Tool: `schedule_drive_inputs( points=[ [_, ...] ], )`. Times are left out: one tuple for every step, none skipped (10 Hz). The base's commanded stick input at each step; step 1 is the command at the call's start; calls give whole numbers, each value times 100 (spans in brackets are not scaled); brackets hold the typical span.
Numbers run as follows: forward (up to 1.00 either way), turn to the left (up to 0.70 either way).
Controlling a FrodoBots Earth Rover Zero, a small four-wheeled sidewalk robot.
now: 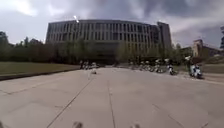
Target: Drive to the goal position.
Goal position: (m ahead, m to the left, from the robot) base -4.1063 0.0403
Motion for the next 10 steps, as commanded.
schedule_drive_inputs(
  points=[
    [61, -1],
    [61, -1],
    [61, -1],
    [61, -1],
    [61, -1],
    [61, -1],
    [61, -1],
    [61, -1],
    [61, -1],
    [61, -1]
  ],
)
